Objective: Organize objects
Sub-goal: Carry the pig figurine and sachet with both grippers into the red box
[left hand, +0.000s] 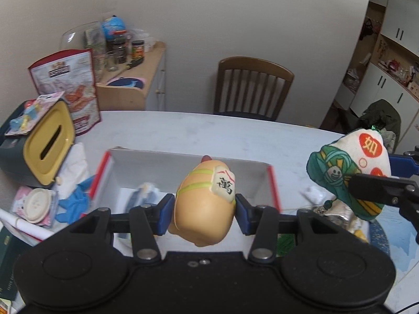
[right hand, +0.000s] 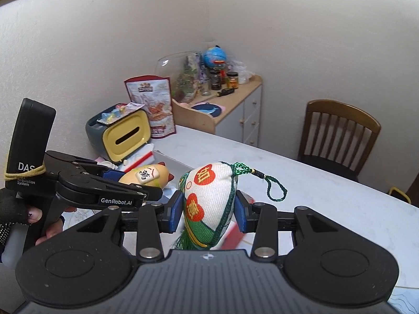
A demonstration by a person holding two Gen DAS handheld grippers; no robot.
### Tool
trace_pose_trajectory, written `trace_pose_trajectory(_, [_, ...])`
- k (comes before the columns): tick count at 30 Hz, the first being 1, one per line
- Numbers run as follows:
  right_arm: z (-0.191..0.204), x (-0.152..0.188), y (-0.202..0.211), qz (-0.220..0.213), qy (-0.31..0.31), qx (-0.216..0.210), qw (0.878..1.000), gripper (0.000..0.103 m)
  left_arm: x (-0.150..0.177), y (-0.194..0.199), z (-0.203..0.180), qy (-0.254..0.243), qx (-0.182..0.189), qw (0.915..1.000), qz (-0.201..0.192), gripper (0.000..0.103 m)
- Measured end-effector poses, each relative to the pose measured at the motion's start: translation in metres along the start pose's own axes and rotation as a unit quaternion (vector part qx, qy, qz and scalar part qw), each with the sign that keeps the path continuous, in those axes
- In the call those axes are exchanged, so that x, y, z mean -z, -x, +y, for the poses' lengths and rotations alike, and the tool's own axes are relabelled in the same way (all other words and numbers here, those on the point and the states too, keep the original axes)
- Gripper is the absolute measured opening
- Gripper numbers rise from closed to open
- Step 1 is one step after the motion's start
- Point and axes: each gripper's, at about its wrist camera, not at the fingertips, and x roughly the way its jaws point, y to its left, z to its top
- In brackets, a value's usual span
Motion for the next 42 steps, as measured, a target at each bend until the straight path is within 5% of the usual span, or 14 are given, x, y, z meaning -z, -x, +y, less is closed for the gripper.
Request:
trace_pose_trajectory(14, [0.050,-0.003,-0.085,0.044,0.035,-0.004,0.998,0.040,-0.002,-0.043,0.063,0.007,-0.030,0.9993,0.023,0.047])
trace_pose_trajectory(42, [0.073,0.028,-0.244,0.170,0.080,-0.004,0.982,0.041,0.002,-0.124,0.086,-0.013,-0.055,0.9959,0.071,0.047])
